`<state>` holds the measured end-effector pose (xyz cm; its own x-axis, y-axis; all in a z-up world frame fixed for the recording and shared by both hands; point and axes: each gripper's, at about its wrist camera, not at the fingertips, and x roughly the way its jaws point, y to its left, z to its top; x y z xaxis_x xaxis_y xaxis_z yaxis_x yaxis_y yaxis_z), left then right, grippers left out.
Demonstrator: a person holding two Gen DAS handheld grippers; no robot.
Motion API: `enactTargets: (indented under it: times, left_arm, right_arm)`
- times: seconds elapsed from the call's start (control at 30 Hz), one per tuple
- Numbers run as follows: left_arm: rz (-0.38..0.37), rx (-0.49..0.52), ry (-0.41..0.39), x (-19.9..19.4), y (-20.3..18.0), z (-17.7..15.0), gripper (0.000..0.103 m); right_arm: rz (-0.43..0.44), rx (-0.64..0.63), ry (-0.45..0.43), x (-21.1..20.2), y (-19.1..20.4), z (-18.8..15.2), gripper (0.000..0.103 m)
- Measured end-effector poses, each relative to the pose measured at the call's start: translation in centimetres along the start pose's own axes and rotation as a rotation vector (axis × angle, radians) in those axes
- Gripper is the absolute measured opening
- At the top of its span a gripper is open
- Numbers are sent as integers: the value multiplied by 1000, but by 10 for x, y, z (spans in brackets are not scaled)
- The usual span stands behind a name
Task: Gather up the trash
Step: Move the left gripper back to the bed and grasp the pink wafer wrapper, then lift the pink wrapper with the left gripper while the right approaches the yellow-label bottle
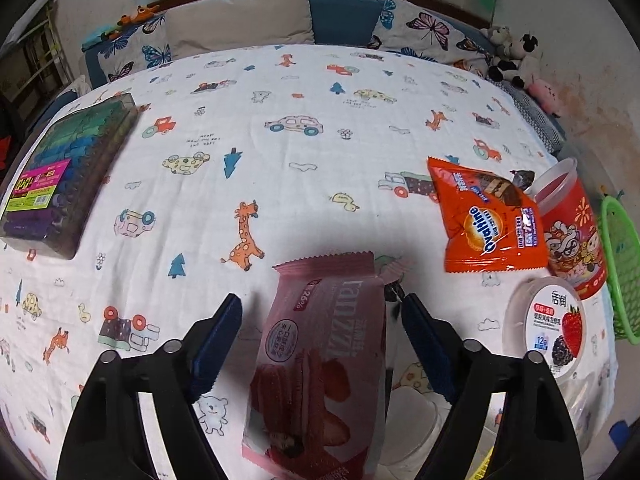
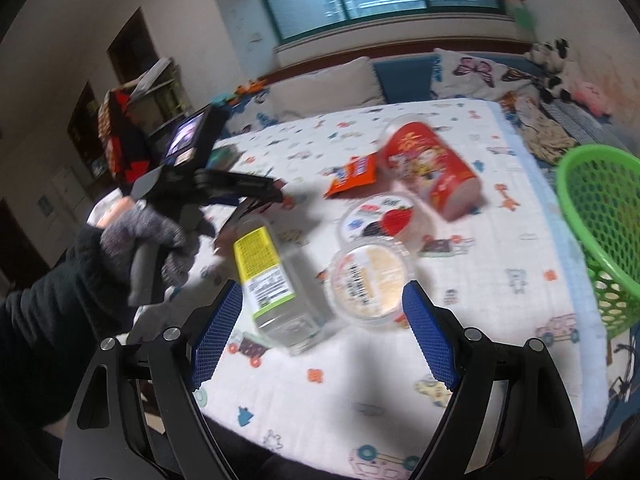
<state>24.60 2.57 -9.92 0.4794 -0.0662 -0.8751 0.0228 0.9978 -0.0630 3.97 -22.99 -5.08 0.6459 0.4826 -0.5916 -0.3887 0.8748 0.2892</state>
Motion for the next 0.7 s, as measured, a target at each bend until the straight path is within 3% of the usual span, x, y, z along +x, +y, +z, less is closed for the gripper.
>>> enactTargets:
  times: [0.33, 0.7]
  left_arm:
    - [-14, -28, 35, 9, 12, -2, 47]
    - [-76, -44, -13, -14, 27, -6, 40]
  right_arm:
    - [36, -73, 48, 25, 20, -1, 79]
    - [54, -202, 126, 59, 40, 33, 78]
